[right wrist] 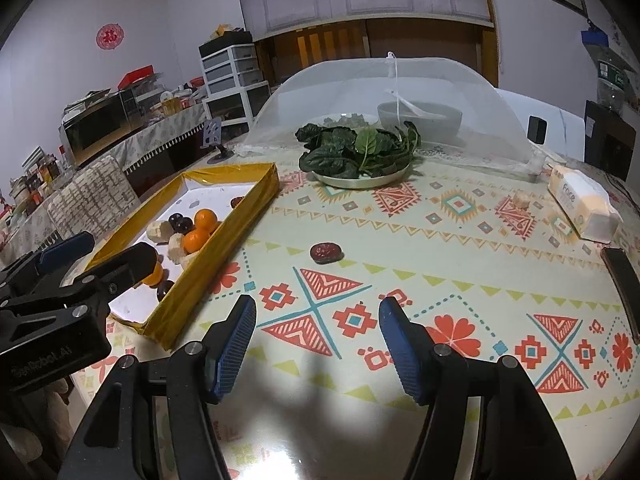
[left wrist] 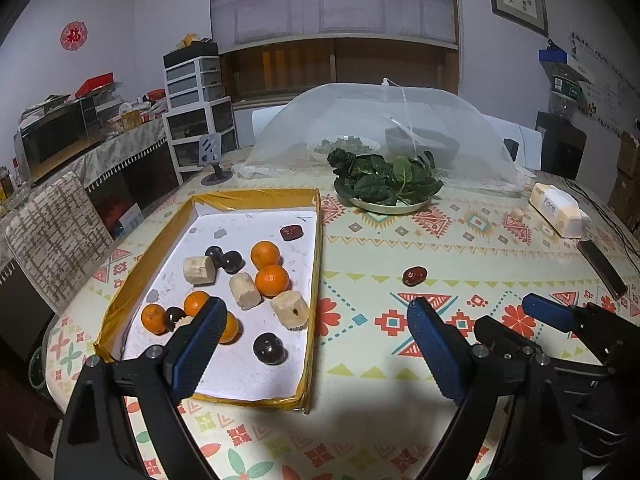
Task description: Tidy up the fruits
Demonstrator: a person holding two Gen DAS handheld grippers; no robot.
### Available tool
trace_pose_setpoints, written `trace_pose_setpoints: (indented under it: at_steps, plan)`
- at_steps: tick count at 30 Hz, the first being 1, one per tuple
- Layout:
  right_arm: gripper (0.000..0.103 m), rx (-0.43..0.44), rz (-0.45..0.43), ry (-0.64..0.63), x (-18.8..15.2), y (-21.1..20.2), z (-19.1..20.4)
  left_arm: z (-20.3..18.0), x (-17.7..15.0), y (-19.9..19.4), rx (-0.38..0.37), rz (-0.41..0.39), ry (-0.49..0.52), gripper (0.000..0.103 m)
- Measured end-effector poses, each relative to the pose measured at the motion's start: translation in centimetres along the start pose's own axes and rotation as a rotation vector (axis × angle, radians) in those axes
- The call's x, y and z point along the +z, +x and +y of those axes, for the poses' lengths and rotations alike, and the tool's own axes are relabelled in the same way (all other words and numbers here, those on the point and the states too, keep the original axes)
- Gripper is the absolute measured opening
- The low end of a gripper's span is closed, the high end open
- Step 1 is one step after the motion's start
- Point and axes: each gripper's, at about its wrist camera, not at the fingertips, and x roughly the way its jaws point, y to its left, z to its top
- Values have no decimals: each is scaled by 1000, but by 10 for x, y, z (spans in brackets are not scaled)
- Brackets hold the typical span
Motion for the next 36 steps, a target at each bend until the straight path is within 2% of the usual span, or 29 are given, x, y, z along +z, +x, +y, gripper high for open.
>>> trace_pose_setpoints:
  at_steps: [20, 23, 26, 28, 31, 34, 36]
  plan:
    - [69, 9, 32, -14, -6, 11, 10, 7, -6, 8, -12, 21, -23, 91]
    - [69, 11, 35, -17, -6, 12, 13, 10, -6, 6, 17, 2, -34, 91]
    - [69, 14, 35, -32, -6, 11, 17, 17, -6, -6, 131, -84, -60, 91]
    - [69, 19, 33, -46, -6, 11, 21, 26, -5, -19, 215, -157, -90, 102]
    - [69, 30, 32, -70, -5, 10, 30, 44, -4, -34, 226, -215, -168, 103]
    - [69, 40, 29, -88, -5, 10, 38, 60, -3, -42, 231, -234, -230, 103]
    - [69, 32, 21, -82, -4, 9, 35, 64, -1, -40, 240, -224, -229, 103]
